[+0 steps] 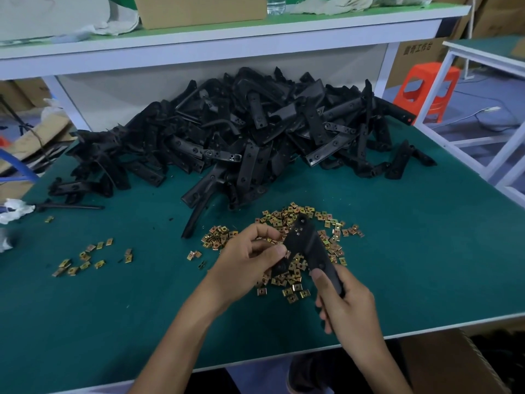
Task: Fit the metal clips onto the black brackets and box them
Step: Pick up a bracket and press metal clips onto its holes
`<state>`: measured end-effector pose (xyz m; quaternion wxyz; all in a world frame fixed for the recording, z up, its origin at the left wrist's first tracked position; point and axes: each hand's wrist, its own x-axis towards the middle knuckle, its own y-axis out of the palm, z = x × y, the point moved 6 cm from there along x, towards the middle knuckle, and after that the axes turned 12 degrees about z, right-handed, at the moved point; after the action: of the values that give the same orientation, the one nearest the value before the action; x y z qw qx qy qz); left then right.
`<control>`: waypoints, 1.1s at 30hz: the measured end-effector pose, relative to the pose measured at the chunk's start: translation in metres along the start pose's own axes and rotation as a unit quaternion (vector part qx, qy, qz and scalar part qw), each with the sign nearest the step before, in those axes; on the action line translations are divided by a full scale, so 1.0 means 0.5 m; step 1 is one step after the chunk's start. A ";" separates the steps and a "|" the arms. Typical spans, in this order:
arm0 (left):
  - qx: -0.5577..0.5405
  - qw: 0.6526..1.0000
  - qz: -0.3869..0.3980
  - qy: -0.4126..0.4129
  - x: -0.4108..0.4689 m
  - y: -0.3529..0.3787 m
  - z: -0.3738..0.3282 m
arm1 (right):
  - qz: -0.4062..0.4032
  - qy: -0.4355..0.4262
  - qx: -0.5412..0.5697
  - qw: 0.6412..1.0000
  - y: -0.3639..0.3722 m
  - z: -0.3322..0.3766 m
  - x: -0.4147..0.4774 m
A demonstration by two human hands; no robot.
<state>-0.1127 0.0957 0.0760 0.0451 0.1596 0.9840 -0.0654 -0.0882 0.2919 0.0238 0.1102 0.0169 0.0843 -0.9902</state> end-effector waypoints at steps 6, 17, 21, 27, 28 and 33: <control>0.282 0.944 -0.166 -0.050 0.038 -0.114 0.033 | -0.029 0.002 0.041 0.999 -0.008 -0.004 -0.002; 0.498 0.856 -0.128 -0.054 0.176 -0.113 0.062 | -0.018 0.009 0.017 1.000 -0.003 -0.007 0.003; 0.444 0.882 -0.129 -0.089 0.173 -0.131 0.069 | -0.016 0.013 0.014 1.000 -0.003 -0.008 0.004; 0.443 0.884 -0.093 -0.117 0.175 -0.135 0.068 | -0.016 0.018 0.008 1.000 -0.001 -0.007 0.006; 0.432 0.888 -0.094 -0.124 0.178 -0.136 0.068 | -0.016 0.017 0.007 1.000 -0.002 -0.006 0.005; 0.388 0.901 -0.085 -0.172 0.184 -0.136 0.065 | -0.021 0.014 0.005 1.000 -0.004 -0.011 0.005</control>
<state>-0.2194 0.0554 0.0414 0.1428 0.0661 0.8675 -0.4719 -0.0910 0.2942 0.0186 0.0880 0.0295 0.0812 -0.9924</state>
